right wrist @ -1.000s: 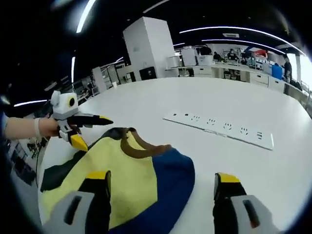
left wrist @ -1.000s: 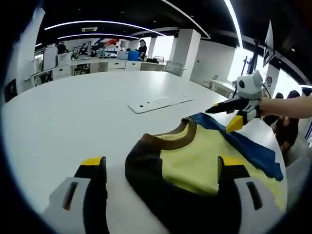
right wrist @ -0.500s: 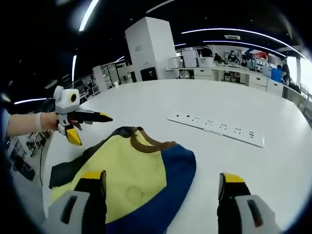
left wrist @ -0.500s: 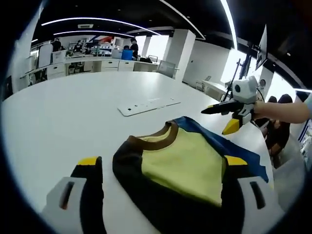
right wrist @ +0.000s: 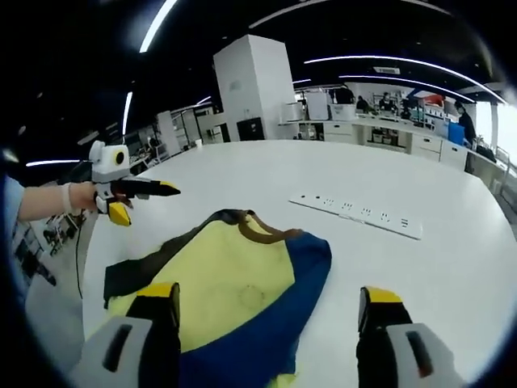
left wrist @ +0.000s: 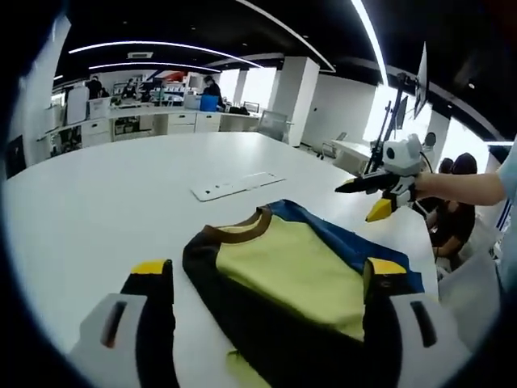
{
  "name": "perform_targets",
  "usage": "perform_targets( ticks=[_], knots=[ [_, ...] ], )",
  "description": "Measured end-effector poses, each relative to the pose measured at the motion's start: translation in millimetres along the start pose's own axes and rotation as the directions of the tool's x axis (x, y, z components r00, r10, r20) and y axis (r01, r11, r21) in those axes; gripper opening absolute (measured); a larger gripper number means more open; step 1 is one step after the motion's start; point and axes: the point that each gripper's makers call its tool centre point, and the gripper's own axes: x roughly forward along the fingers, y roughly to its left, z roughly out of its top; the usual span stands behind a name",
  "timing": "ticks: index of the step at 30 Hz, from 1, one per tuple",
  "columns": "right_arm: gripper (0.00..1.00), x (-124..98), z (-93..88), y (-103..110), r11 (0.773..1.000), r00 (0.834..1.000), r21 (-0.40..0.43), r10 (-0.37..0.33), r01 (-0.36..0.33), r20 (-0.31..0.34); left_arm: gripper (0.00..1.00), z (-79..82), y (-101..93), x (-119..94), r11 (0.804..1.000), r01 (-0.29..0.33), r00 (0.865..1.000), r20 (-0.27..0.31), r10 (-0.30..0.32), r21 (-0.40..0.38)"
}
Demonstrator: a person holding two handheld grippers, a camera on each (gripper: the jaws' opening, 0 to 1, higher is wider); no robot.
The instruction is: Fold the garment on the visible template until the final outline fits inside the template.
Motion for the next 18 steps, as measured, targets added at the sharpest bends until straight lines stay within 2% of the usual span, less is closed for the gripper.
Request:
perform_targets(
  ticks=[8, 18],
  knots=[
    [0.89, -24, -16.3, 11, 1.0, 1.0, 0.006, -0.002, 0.002, 0.003, 0.91, -9.1, -12.8, -29, 1.0, -0.02, 1.0, 0.021, 0.02, -0.02],
    [0.86, -54, -36.2, 21, 1.0, 1.0, 0.026, -0.014, 0.014, 0.018, 0.88, -17.8, -25.8, -53, 0.999, -0.037, 0.999, 0.023, 0.037, -0.026]
  ],
)
